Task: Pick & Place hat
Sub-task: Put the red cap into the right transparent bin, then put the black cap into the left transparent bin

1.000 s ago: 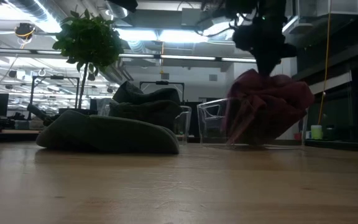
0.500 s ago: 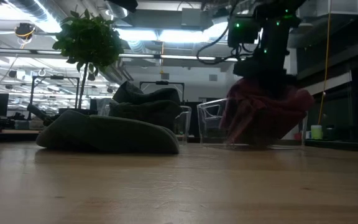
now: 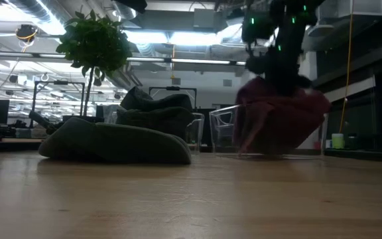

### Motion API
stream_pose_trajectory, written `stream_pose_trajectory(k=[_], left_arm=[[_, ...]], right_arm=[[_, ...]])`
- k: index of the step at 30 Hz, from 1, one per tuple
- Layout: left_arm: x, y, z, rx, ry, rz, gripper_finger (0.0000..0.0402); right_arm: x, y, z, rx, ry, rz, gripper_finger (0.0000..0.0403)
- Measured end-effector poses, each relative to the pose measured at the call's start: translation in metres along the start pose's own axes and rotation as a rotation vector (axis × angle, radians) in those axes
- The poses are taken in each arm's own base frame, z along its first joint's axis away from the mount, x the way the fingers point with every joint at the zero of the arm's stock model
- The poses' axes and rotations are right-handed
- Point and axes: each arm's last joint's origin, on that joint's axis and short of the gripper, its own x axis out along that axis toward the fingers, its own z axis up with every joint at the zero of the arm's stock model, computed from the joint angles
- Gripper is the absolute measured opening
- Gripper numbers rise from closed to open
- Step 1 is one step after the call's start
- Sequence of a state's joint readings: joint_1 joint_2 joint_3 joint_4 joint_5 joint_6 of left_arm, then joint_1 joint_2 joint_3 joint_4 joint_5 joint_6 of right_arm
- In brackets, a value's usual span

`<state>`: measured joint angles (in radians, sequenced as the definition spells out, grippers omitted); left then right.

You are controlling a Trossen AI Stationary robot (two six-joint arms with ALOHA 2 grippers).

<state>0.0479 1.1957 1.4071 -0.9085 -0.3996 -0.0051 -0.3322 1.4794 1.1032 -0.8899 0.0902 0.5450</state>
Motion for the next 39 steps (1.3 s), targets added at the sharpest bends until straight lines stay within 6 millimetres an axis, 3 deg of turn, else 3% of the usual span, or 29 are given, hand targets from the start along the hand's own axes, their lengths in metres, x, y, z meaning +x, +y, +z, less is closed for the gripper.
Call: stream_pose_trajectory(k=[7, 12, 21, 29, 39], left_arm=[[0.0, 0.0, -0.001, 0.004, 0.009, -0.001, 0.0187], [0.0, 0.0, -0.001, 0.004, 0.008, -0.001, 0.0187], [0.0, -0.003, -0.005, 0.028, 0.052, -0.092, 0.0187], [-0.003, -0.006, -0.021, 0.052, 0.215, -0.242, 0.0187], [-0.007, -0.015, -0.023, -0.026, 0.251, -0.373, 0.0187]], right_arm=[[-0.06, 0.003, 0.017, -0.055, -0.02, -0.02, 0.0004], [-0.1, 0.006, 0.029, -0.044, -0.091, 0.007, 0.0026], [-0.151, 0.023, 0.05, -0.026, -0.313, 0.253, 0.0072], [-0.157, 0.072, 0.048, -0.149, -0.42, 0.52, 0.0126], [-0.12, 0.148, 0.022, -0.429, -0.359, 0.575, 0.0146]])
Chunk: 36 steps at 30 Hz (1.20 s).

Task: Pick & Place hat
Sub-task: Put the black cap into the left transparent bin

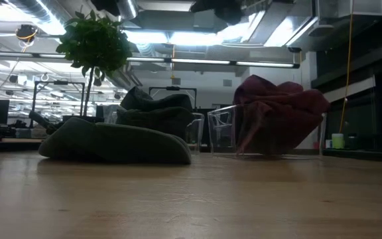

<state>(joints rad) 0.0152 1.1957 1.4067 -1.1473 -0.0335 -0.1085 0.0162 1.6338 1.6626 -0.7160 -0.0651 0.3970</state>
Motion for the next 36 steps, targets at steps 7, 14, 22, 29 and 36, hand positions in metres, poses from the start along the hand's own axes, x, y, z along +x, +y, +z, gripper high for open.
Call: stream_pose_trajectory(k=[7, 14, 22, 29, 36], left_arm=[[-0.001, -0.018, -0.003, -0.064, 0.004, -0.04, 0.0187], [-0.004, -0.04, -0.007, -0.184, 0.006, -0.06, 0.0187], [-0.008, -0.062, -0.014, -0.374, 0.017, -0.092, 0.0187], [-0.008, -0.075, -0.019, -0.47, 0.014, -0.072, 0.0187], [-0.003, -0.085, -0.02, -0.44, 0.045, -0.081, 0.0187]], right_arm=[[0.05, 0.015, -0.023, -0.199, 0.142, 0.005, 0.0144], [0.093, 0.011, -0.039, -0.239, 0.242, -0.019, 0.0143], [0.125, 0.007, -0.053, -0.189, 0.327, 0.052, 0.0171], [0.15, 0.015, -0.059, -0.23, 0.289, 0.142, 0.0255], [0.176, 0.023, -0.073, -0.318, 0.214, -0.016, 0.0295]])
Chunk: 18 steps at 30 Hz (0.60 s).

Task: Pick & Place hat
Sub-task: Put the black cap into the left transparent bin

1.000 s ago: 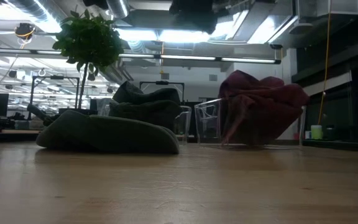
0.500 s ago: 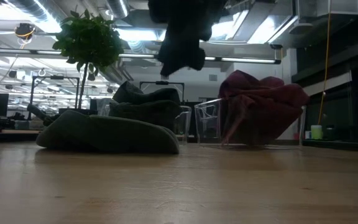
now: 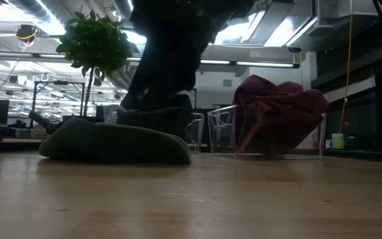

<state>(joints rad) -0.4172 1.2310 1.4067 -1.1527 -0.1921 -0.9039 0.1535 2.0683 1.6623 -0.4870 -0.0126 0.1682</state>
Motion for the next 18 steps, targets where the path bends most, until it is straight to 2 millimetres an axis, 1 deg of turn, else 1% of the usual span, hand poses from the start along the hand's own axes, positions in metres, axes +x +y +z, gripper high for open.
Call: stream_pose_trajectory(k=[6, 9, 14, 16, 18], left_arm=[[0.005, -0.002, 0.0, 0.005, 0.014, 0.009, 0.0187], [0.006, -0.003, 0.0, 0.006, 0.015, 0.012, 0.0187], [0.005, -0.002, 0.0, 0.011, 0.016, 0.013, 0.0187], [0.005, -0.002, 0.0, 0.012, 0.016, 0.013, 0.0187], [0.005, -0.002, 0.0, 0.018, 0.016, 0.013, 0.0187]], right_arm=[[0.026, -0.001, -0.01, -0.09, 0.017, -0.165, 0.0296], [0.039, -0.003, -0.017, -0.109, 0.053, -0.168, 0.0296], [0.055, -0.005, -0.026, -0.115, 0.091, -0.176, 0.0293], [0.056, -0.005, -0.028, -0.111, 0.102, -0.178, 0.0279], [0.056, -0.005, -0.027, -0.107, 0.1, -0.178, 0.0245]])
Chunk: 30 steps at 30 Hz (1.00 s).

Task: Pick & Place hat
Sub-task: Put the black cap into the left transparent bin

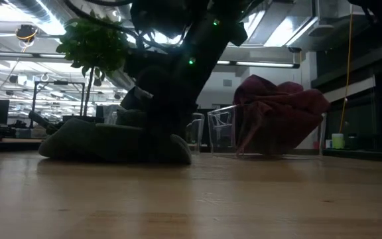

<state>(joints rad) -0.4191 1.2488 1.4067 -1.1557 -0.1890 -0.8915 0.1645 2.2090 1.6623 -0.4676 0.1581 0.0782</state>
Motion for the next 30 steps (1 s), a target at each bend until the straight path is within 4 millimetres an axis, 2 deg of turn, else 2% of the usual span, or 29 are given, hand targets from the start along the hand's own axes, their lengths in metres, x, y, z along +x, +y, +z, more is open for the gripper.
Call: stream_pose_trajectory(k=[3, 6, 8, 13, 18, 24, 28, 30], left_arm=[[0.0, 0.0, 0.0, 0.036, 0.0, 0.001, 0.0187], [0.0, 0.001, 0.001, 0.059, -0.001, 0.002, 0.0187], [-0.001, 0.002, 0.001, 0.08, -0.005, 0.001, 0.0187], [-0.009, 0.006, 0.002, 0.158, -0.026, -0.011, 0.0187], [-0.028, 0.017, 0.0, 0.206, -0.069, -0.042, 0.0187], [-0.082, 0.036, 0.001, 0.165, -0.193, -0.101, 0.0179], [-0.122, 0.047, 0.002, 0.21, -0.328, -0.167, 0.0161], [-0.142, 0.053, 0.001, 0.235, -0.388, -0.205, 0.0152]], right_arm=[[-0.003, -0.003, 0.0, -0.001, 0.012, 0.0, 0.0162], [-0.006, -0.009, 0.002, 0.009, 0.016, 0.034, 0.0052], [-0.009, -0.015, 0.004, 0.043, 0.027, 0.084, 0.0022], [-0.022, -0.032, 0.015, 0.132, 0.104, 0.254, 0.0015], [-0.058, -0.059, 0.047, 0.221, 0.098, 0.504, 0.0013], [-0.114, -0.115, 0.081, 0.372, -0.003, 0.744, 0.0013], [-0.15, -0.154, 0.099, 0.449, -0.138, 0.949, 0.0013], [-0.162, -0.17, 0.105, 0.495, -0.193, 0.979, 0.0013]])
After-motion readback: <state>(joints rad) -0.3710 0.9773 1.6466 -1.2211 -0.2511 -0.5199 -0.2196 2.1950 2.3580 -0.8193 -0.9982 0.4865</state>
